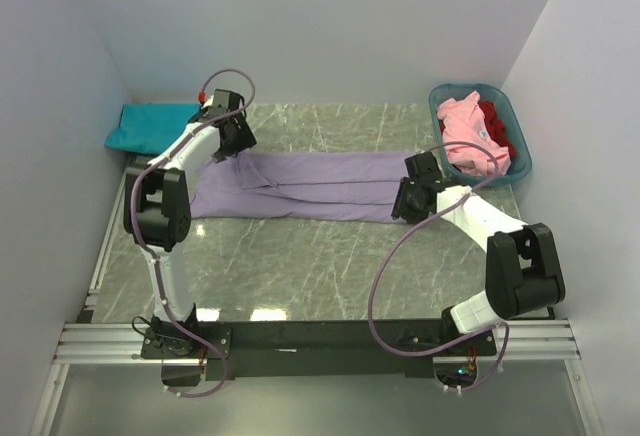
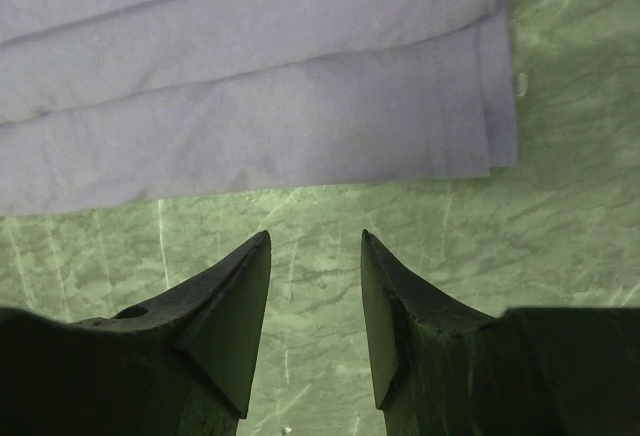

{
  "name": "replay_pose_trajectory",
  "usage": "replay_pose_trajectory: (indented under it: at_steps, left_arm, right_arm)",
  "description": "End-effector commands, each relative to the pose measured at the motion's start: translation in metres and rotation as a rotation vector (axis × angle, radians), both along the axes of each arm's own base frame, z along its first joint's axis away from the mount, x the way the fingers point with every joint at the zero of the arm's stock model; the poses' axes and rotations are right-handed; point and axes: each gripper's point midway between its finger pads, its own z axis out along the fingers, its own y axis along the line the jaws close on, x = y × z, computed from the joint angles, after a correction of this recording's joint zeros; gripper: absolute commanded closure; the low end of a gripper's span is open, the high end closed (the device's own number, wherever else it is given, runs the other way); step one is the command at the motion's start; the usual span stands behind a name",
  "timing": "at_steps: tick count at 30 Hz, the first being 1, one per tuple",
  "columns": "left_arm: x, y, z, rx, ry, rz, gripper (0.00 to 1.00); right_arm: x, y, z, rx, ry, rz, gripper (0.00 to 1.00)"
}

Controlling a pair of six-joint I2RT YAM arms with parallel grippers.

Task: Fold and stack the t-shirts
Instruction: Fold the tshirt

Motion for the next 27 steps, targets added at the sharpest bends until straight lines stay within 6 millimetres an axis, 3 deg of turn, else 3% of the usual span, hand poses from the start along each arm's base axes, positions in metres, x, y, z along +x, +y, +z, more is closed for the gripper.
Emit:
replay_pose_trajectory:
  at_steps: [1, 6, 7, 9, 10, 12, 13, 16, 18, 22, 27]
  left_arm:
    - [0.001, 0.009, 0.079, -0.03, -0.155, 0.044, 0.21]
    - [-0.044, 0.039, 0.092, -0.062, -0.135, 0.164, 0.0]
    - [-0.064, 0.046, 0.087, -0.074, -0.119, 0.184, 0.01]
    - [-0.081, 0.064, 0.079, -0.123, -0.116, 0.244, 0.01]
    - [-0.103, 0.072, 0.068, -0.132, -0.096, 0.264, 0.01]
    - [-0.118, 0.096, 0.058, -0.133, -0.095, 0.329, 0.01]
    - [-0.134, 0.102, 0.046, -0.135, -0.072, 0.346, 0.01]
    - [-0.155, 0.119, 0.026, -0.172, -0.054, 0.385, 0.01]
    - [-0.165, 0.13, 0.014, -0.185, -0.041, 0.423, 0.01]
    - [-0.177, 0.132, -0.01, -0.248, -0.021, 0.441, 0.01]
    - [-0.168, 0.128, -0.016, -0.282, -0.013, 0.426, 0.01]
  right_arm:
    - [0.016, -0.009, 0.013, 0.016, -0.053, -0.055, 0.51]
    - [0.014, -0.028, 0.006, 0.057, -0.038, -0.181, 0.48]
    - [0.011, -0.038, 0.003, 0.066, -0.03, -0.219, 0.47]
    - [0.013, -0.043, 0.0, 0.096, -0.041, -0.259, 0.45]
    - [0.01, -0.045, -0.004, 0.125, -0.03, -0.273, 0.45]
    - [0.012, -0.046, -0.007, 0.148, -0.036, -0.3, 0.42]
    - [0.01, -0.046, -0.01, 0.156, -0.029, -0.309, 0.41]
    - [0.011, -0.049, -0.015, 0.184, -0.032, -0.359, 0.39]
    - [0.015, -0.052, -0.015, 0.214, -0.052, -0.393, 0.37]
    - [0.015, -0.06, -0.021, 0.263, -0.058, -0.453, 0.37]
    - [0.019, -0.059, -0.021, 0.313, -0.075, -0.454, 0.37]
